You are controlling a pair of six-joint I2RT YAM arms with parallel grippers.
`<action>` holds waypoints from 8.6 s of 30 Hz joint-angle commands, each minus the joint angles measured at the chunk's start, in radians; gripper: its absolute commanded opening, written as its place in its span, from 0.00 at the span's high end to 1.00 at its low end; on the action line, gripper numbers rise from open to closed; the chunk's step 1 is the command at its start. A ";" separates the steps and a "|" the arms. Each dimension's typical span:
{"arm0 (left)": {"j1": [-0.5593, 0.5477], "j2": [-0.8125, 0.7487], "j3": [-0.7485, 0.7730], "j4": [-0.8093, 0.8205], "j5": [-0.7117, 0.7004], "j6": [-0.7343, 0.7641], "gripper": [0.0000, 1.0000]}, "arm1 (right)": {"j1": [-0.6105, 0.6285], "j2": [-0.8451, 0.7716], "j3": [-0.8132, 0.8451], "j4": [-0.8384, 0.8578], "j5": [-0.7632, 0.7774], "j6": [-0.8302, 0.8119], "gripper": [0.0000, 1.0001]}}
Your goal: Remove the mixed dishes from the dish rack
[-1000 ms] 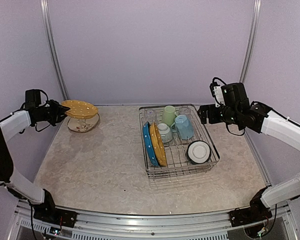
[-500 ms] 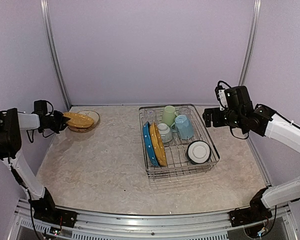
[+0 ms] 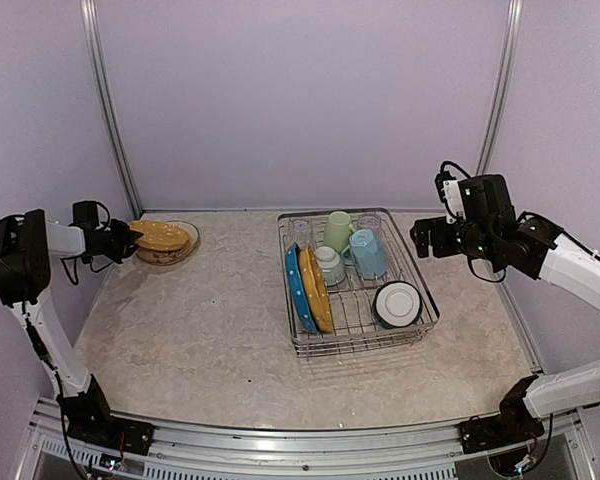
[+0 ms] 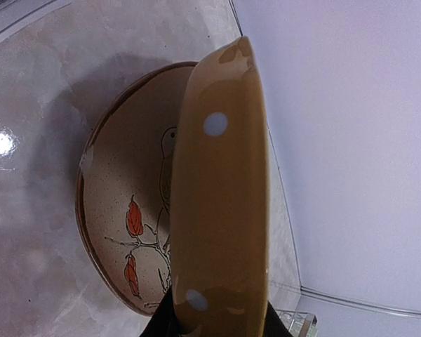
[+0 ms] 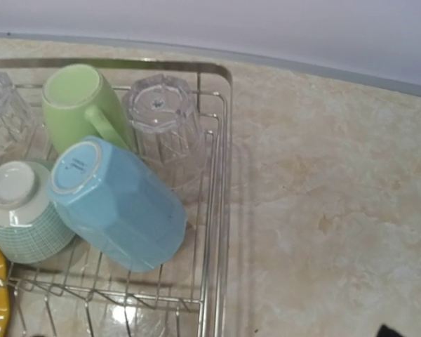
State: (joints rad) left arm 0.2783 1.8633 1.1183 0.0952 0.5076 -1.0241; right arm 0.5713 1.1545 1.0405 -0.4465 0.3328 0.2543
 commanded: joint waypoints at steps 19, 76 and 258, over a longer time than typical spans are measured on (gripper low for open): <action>0.008 0.081 0.080 -0.156 -0.028 0.112 0.65 | -0.008 -0.009 -0.072 0.087 -0.142 0.069 0.00; -0.519 -0.558 -0.032 -0.531 -0.272 0.291 0.01 | 0.272 0.504 0.161 0.343 -0.574 0.192 0.48; -0.253 -0.611 -0.008 -0.070 -0.007 0.011 1.00 | -0.009 0.118 -0.142 0.189 0.042 0.009 0.02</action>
State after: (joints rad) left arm -0.0471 1.3441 1.1564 -0.2092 0.5285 -1.0428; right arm 0.6456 1.2495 0.9047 -0.1776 0.2893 0.3004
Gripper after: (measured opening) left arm 0.250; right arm 0.969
